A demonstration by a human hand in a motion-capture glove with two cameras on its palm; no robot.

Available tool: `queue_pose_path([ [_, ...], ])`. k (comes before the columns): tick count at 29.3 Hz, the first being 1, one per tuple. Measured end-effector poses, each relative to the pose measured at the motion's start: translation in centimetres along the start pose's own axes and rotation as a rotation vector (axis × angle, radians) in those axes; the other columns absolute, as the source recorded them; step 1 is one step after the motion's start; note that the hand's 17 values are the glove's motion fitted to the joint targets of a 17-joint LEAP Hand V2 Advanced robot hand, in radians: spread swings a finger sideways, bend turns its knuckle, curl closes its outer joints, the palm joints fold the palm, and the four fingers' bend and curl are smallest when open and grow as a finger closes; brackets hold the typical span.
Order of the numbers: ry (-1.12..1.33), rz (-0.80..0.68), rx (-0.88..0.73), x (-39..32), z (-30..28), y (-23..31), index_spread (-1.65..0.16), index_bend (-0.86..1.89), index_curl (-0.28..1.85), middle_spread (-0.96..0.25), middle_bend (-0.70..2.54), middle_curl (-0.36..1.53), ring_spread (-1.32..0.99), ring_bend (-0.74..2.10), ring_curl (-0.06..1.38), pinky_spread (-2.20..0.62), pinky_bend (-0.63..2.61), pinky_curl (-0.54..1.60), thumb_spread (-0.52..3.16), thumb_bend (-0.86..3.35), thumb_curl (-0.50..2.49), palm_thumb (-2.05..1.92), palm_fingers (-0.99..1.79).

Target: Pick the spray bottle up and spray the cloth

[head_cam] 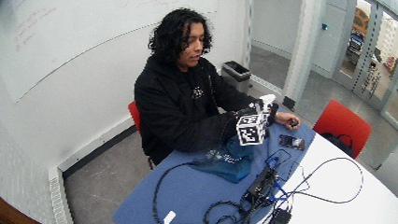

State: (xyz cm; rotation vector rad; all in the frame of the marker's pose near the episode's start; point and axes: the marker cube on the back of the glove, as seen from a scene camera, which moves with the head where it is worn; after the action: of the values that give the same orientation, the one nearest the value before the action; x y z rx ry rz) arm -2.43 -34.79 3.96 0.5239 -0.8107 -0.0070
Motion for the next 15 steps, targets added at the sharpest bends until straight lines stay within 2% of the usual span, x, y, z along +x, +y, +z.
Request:
queue_pose_path([
  [7,0.007,0.018,-0.127,0.1,-0.8,0.4,-0.28,0.11,0.47,-0.15,0.52,0.55,-0.18,0.74,0.5,-0.26,0.58,0.45,0.58,-0.03,0.77,1.05,1.21],
  [10,0.096,0.051,-0.21,0.2,-1.8,1.1,-0.25,0.16,0.47,-0.1,0.56,0.55,-0.15,0.64,0.48,-0.15,0.38,0.4,0.71,-0.04,0.73,0.99,0.96],
  [13,0.228,0.068,-0.244,0.2,-3.2,1.5,-0.24,0.14,0.48,-0.06,0.5,0.53,-0.1,0.55,0.48,-0.05,0.35,0.42,0.79,-0.07,0.68,0.91,0.68],
  [15,0.337,0.068,-0.235,0.0,-4.5,1.5,-0.24,0.11,0.46,-0.04,0.47,0.52,-0.09,0.53,0.47,0.01,0.33,0.41,0.82,-0.07,0.65,0.86,0.62],
])
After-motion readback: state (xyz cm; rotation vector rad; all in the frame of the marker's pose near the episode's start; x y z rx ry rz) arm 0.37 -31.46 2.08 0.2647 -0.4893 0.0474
